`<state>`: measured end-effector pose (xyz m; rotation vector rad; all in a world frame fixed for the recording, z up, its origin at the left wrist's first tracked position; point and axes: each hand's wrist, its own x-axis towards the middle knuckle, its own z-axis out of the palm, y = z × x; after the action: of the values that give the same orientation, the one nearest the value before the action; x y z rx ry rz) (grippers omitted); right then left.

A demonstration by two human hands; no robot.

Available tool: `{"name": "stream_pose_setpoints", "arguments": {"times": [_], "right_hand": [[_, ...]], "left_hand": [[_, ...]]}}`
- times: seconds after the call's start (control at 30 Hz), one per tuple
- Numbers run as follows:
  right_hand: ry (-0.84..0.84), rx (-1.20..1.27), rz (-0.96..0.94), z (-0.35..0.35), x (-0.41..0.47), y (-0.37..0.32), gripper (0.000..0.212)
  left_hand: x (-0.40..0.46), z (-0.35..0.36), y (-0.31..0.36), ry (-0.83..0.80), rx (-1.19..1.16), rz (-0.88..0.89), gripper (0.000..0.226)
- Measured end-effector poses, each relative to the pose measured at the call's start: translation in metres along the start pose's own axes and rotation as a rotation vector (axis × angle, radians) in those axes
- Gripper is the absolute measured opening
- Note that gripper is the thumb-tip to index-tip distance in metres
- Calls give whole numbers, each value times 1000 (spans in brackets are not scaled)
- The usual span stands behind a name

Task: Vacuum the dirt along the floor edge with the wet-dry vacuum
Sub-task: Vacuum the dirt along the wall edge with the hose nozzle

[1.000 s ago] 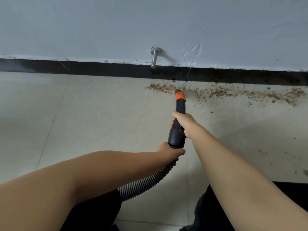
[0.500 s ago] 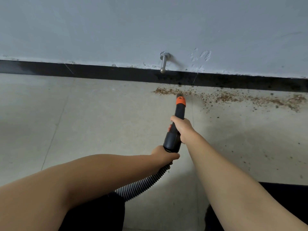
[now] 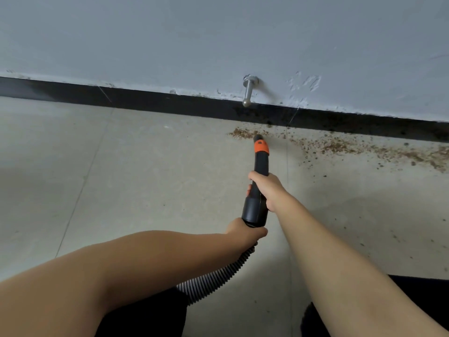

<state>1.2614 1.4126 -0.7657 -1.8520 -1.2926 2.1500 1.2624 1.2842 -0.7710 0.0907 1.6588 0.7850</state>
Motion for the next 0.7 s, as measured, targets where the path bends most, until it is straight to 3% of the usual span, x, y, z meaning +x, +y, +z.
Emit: {"name": "stream_pose_setpoints", "arguments": {"times": [0.27, 0.57, 0.7], "right_hand": [[-76, 3, -21, 44, 1, -12, 11], [135, 104, -15, -18, 8, -17, 10], [131, 87, -21, -23, 13, -27, 10]], "left_hand": [[3, -39, 1, 108, -30, 14, 30], [19, 3, 23, -32, 87, 31, 40], [22, 8, 32, -24, 68, 43, 34]]}}
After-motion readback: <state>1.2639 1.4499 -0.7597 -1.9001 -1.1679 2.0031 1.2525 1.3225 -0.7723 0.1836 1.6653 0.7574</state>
